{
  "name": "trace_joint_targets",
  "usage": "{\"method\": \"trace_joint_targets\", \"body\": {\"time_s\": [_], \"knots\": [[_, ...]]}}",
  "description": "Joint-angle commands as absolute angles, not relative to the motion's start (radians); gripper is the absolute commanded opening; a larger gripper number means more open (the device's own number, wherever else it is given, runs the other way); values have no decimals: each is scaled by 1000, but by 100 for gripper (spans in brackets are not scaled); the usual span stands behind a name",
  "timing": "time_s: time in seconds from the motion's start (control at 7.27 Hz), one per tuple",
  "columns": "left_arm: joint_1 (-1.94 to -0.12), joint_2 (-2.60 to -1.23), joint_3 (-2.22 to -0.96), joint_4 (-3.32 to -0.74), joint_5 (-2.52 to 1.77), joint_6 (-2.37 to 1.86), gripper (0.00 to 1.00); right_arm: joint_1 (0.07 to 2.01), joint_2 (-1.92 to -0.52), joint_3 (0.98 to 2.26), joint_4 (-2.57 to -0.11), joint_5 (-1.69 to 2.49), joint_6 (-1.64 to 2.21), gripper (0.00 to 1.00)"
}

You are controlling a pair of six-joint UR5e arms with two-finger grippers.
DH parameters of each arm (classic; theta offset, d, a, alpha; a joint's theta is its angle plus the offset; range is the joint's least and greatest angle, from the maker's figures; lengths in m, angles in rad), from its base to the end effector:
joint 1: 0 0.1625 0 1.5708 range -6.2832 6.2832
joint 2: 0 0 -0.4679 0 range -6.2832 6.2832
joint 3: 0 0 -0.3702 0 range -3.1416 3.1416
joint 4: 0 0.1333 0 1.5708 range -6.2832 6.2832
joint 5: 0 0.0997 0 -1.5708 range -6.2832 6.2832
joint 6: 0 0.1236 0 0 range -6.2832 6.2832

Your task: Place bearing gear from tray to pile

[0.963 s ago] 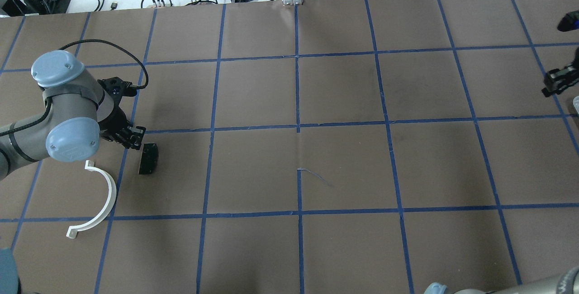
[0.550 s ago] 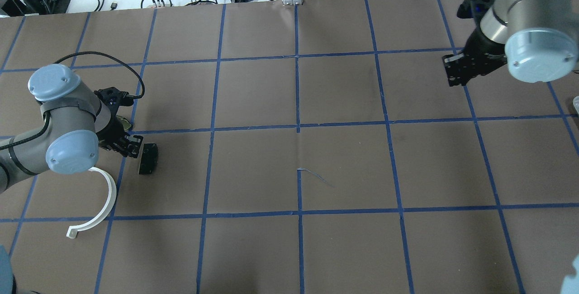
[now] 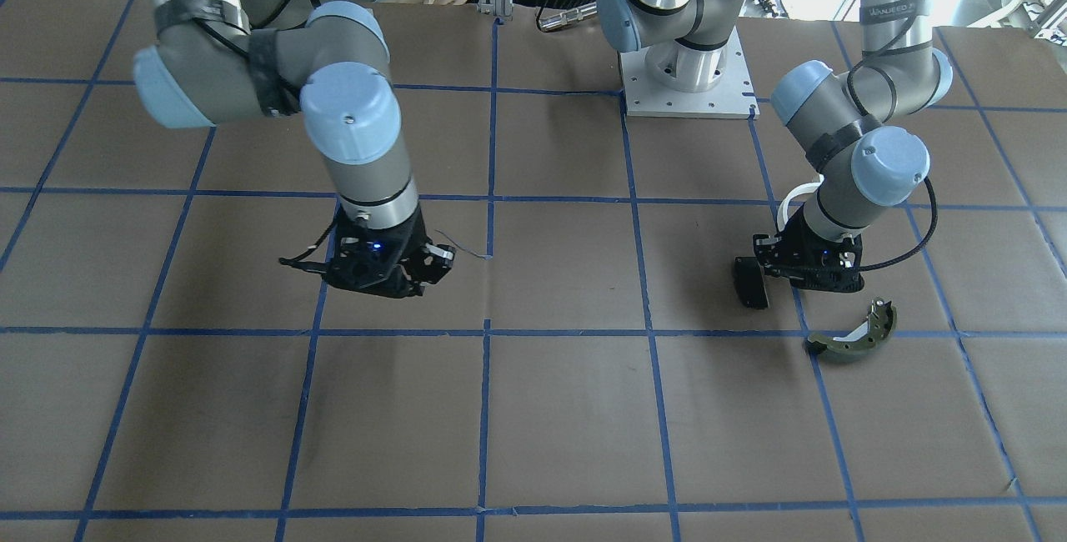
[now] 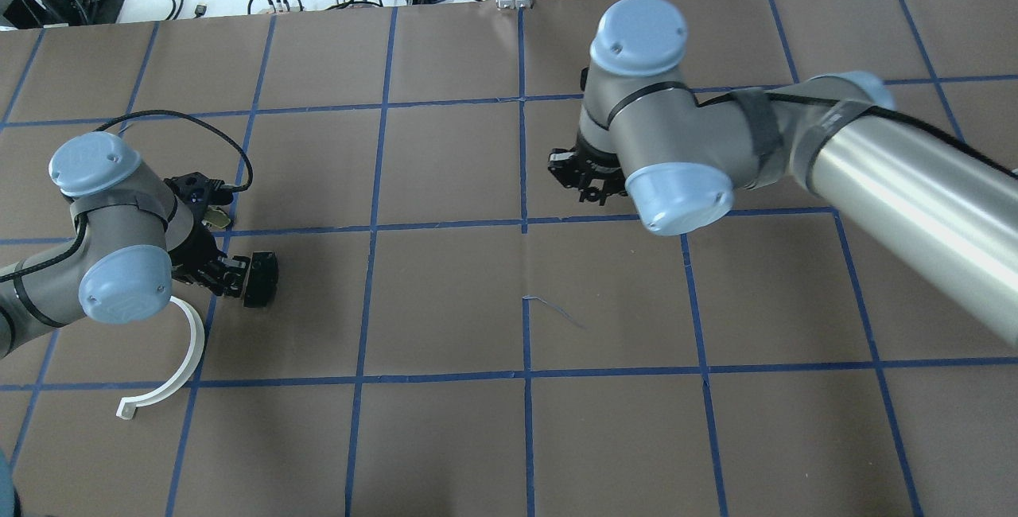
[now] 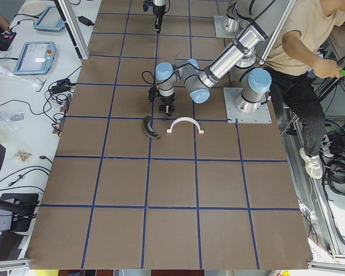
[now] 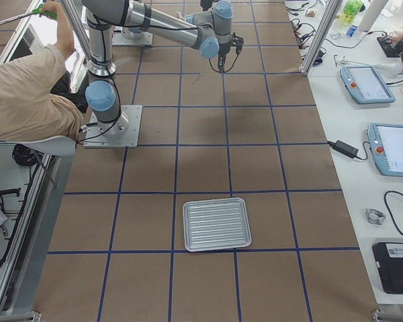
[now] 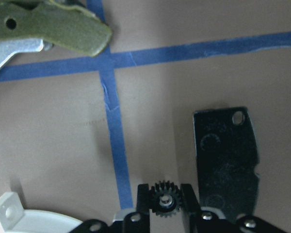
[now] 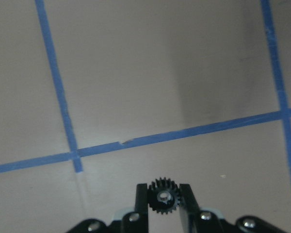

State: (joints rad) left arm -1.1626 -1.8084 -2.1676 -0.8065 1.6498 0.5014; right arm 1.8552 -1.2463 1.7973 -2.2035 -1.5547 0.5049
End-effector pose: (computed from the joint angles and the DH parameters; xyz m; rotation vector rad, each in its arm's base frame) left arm 0.0651 -0.4617 0.2131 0.1486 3.0942 0.1514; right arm 0.2909 -0.5130 0.2971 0.3394 3.0748 -0.1071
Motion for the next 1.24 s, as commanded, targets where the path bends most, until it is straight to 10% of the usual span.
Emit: {"method": "trace_joint_targets", "body": {"time_s": [0.0,0.41,0.83,1.1], "knots": [[-1161,-1804,-2158,-801,1651,511,100,1974,-1126,1798,-2325,-1557,696,6],[-1186,-1812,-2096,-814,1643,502,100,2005,-1103,1799,-2339,-1545,739,19],[-1313,-1841,-1923,-976,1598,427,100,2000,-1111,1822,-2324,-1545,723,100],[-1421,-1844,-1905,-1008,1597,230,100,1915,-1170,1792,-2280,-1551,560,100]]}}
